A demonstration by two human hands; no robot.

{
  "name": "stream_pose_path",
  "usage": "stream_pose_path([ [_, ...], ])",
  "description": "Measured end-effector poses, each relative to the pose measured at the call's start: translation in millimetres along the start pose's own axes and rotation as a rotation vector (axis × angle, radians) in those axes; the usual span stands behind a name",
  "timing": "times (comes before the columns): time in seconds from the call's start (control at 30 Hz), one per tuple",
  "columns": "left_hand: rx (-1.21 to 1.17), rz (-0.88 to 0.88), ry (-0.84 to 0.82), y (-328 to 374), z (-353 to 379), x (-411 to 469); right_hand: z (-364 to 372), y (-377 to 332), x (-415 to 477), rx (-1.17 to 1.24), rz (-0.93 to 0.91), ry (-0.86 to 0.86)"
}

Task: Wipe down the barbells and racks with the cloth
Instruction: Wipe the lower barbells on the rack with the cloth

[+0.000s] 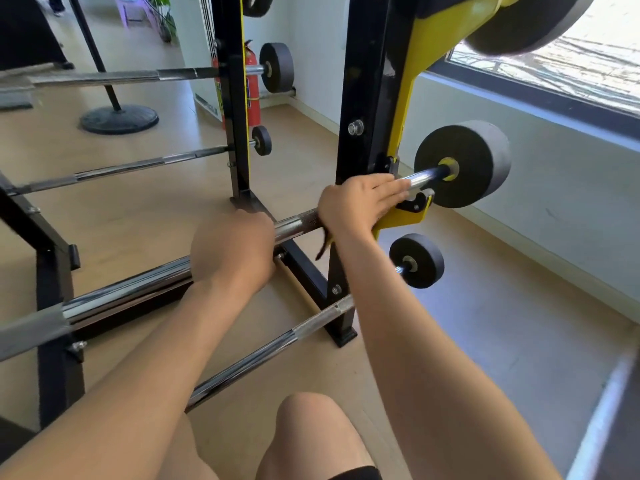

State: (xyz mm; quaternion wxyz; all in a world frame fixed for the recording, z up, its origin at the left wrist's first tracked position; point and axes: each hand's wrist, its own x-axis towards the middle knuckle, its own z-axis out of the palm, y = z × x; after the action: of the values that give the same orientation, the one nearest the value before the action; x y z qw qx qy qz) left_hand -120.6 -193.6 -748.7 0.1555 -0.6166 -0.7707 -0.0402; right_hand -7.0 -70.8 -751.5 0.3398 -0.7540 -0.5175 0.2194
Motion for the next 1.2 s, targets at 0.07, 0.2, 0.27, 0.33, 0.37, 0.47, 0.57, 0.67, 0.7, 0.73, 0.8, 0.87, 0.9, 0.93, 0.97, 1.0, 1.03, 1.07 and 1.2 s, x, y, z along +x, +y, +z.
stream_pose_path([
  [0.07, -0.007, 0.0, -0.002, -1, 0, 0, -13, -9, 21, 0.021, 0.112, 0.024],
  [0.2, -0.025, 0.018, -0.006, -1, 0, 1, -14, -15, 22, 0.034, 0.128, 0.093],
  [0.27, -0.02, 0.027, -0.009, -1, 0, 0, -12, -8, 6, 0.054, 0.068, 0.058],
  [0.33, -0.022, 0.041, -0.014, -2, -2, 1, -4, 0, -24, 0.069, -0.101, -0.041],
  [0.37, -0.03, 0.049, -0.026, -3, -1, 2, 0, 5, -43, 0.068, -0.225, -0.083],
  [0.47, -0.079, 0.073, -0.078, -8, -5, 1, -3, 26, -79, 0.048, -0.565, -0.144],
  [0.57, -0.048, 0.041, -0.083, -25, -7, -12, -27, 37, -62, -0.058, -0.762, -0.208],
  [0.67, -0.007, -0.009, -0.073, -52, -3, -30, -36, 29, -56, -0.291, -0.925, -0.28],
  [0.7, -0.002, -0.032, -0.072, -61, -3, -36, -31, 20, -68, -0.314, -0.978, -0.33],
  [0.73, -0.006, -0.055, -0.061, -69, -4, -41, -22, 11, -85, -0.306, -1.035, -0.389],
  [0.8, -0.023, -0.11, -0.024, -86, -8, -51, 0, -7, -125, -0.254, -1.17, -0.453],
  [0.87, -0.022, -0.154, 0.004, -108, -10, -65, 22, -24, -166, -0.251, -1.258, -0.463],
  [0.9, -0.009, -0.173, 0.016, -120, -10, -72, 30, -32, -182, -0.256, -1.264, -0.502],
  [0.93, 0.006, -0.202, 0.03, -132, -10, -80, 34, -41, -192, -0.241, -1.26, -0.58],
  [0.97, 0.01, -0.233, 0.039, -142, -9, -88, 34, -50, -195, -0.199, -1.232, -0.692],
  [1.0, -0.004, -0.256, 0.047, -152, -8, -95, 32, -57, -192, -0.136, -1.173, -0.816],
  [1.03, -0.027, -0.271, 0.051, -160, -6, -102, 29, -64, -184, -0.067, -1.108, -0.901],
  [1.07, -0.049, -0.284, 0.037, -166, -6, -108, 26, -69, -173, -0.023, -1.072, -0.924],
  [1.2, -0.088, -0.377, -0.075, -188, -18, -123, 22, -75, -155, -0.471, -1.072, -0.787],
])
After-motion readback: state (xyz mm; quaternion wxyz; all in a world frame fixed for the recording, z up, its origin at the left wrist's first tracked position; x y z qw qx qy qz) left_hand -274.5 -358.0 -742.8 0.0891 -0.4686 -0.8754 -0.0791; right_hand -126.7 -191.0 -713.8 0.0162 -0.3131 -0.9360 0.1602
